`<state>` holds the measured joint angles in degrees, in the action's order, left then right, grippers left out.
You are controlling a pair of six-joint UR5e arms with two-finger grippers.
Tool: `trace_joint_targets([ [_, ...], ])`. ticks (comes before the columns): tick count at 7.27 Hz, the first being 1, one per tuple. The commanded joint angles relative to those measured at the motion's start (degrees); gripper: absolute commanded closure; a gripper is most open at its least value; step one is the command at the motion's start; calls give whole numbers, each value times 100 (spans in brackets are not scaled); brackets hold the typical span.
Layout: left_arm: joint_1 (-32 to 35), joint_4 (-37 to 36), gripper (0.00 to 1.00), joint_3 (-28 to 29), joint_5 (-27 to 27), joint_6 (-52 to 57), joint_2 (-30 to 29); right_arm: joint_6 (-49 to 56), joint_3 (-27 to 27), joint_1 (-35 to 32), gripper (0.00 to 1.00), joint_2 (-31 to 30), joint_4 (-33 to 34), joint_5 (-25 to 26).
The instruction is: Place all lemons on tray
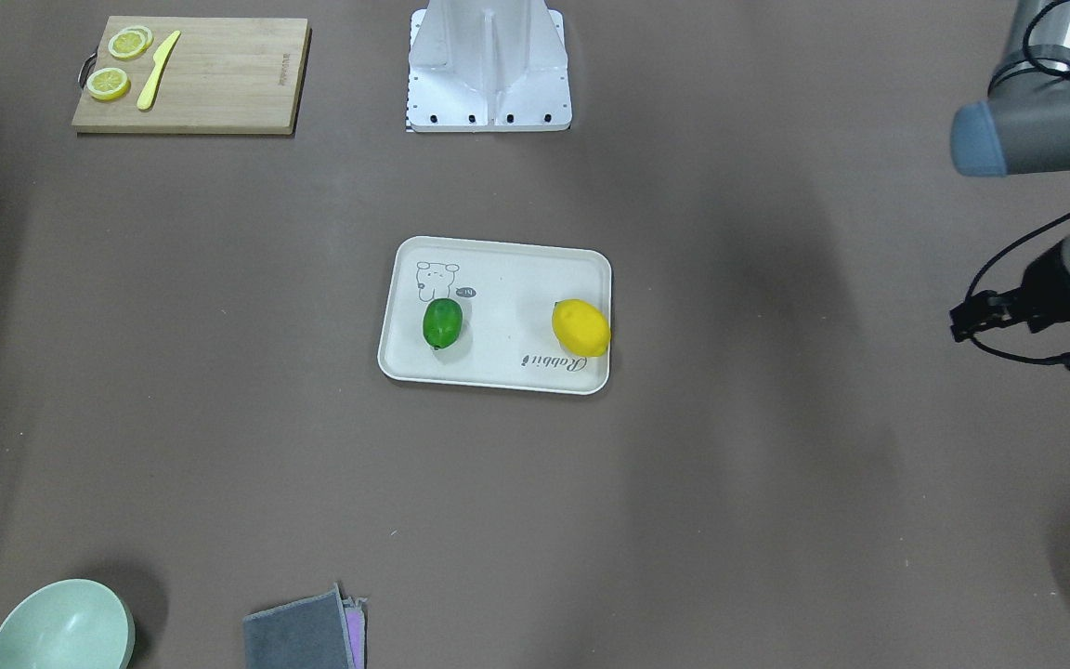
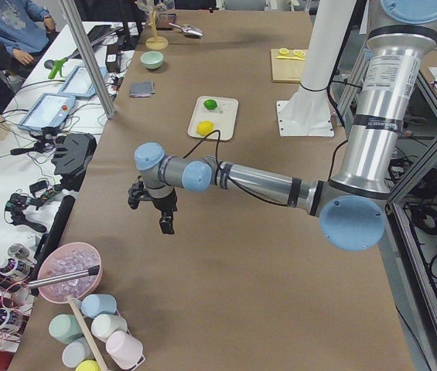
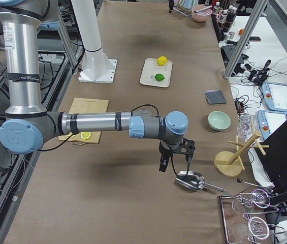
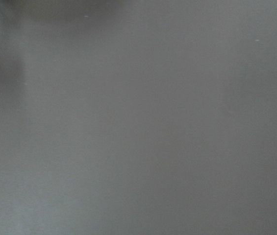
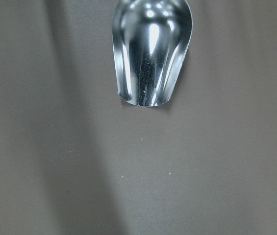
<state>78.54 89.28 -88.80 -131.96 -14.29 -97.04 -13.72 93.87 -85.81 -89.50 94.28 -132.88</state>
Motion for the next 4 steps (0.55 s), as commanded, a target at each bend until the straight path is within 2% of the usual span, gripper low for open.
trace_joint_targets([
  [1,993,37,2,179,-330,1039,588,71,0,-6,0,-6,20,8],
  [3,1294,81,2,319,-356,1700,941,89,9,-15,0,3,64,8],
  [4,1452,90,2,285,-591,1710,1046,89,17,-15,0,3,64,25],
])
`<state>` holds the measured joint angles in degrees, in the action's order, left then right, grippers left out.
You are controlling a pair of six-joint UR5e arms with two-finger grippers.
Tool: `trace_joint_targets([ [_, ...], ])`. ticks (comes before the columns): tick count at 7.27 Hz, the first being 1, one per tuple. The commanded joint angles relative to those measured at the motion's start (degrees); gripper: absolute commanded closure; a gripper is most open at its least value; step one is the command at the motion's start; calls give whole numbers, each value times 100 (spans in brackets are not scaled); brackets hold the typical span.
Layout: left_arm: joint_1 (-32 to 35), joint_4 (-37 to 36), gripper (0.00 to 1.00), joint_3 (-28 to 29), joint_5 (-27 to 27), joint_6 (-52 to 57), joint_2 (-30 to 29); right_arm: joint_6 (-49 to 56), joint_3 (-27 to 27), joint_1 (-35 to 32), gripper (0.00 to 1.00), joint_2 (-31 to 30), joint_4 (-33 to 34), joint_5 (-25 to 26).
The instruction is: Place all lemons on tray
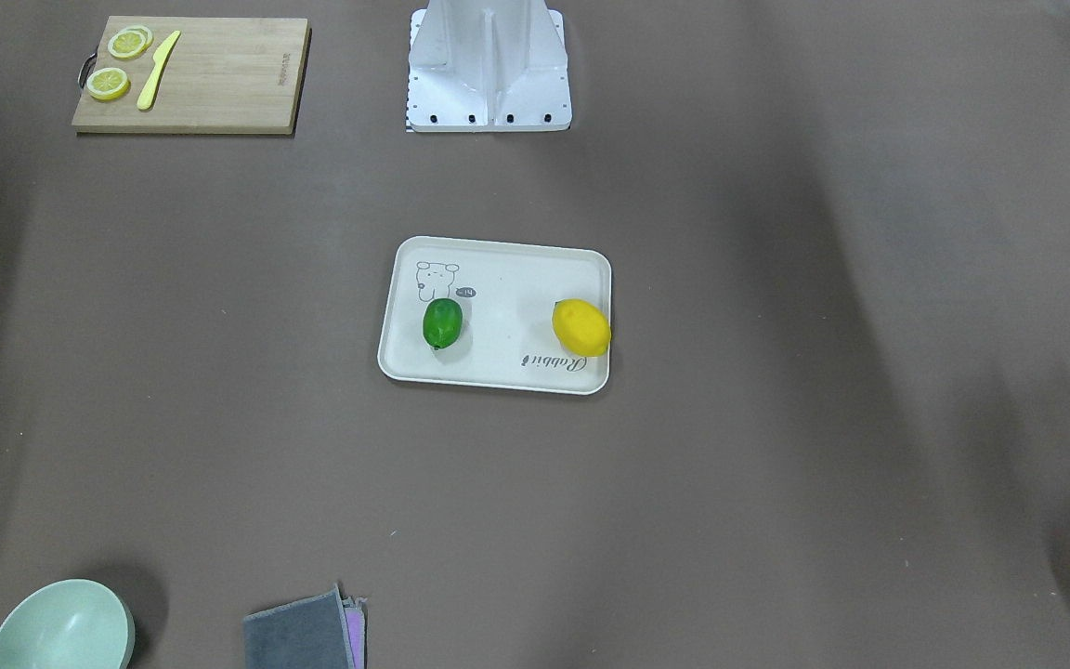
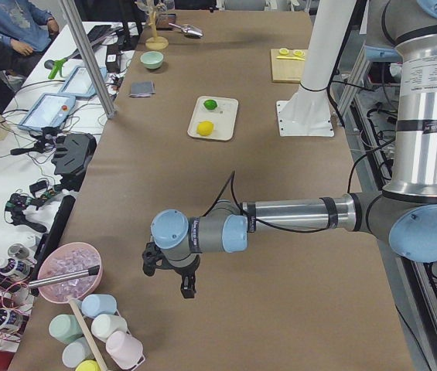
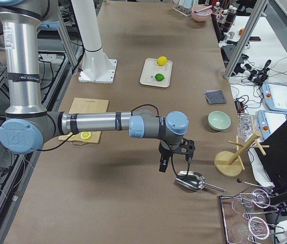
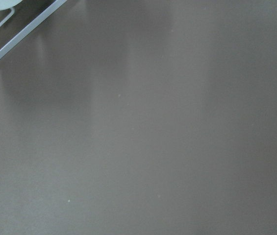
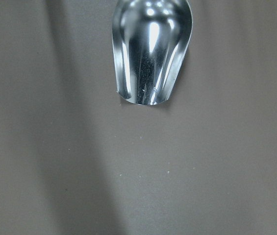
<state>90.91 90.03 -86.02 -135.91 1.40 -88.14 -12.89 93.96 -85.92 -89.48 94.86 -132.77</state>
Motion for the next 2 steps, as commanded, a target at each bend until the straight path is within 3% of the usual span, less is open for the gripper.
trace_joint_targets([
  [1,287,6,2,-63,-208,141,200,-3,17,-3,0,10,6,14],
  [2,287,6,2,-90,-182,133,201,-3,25,-3,0,1,6,14],
])
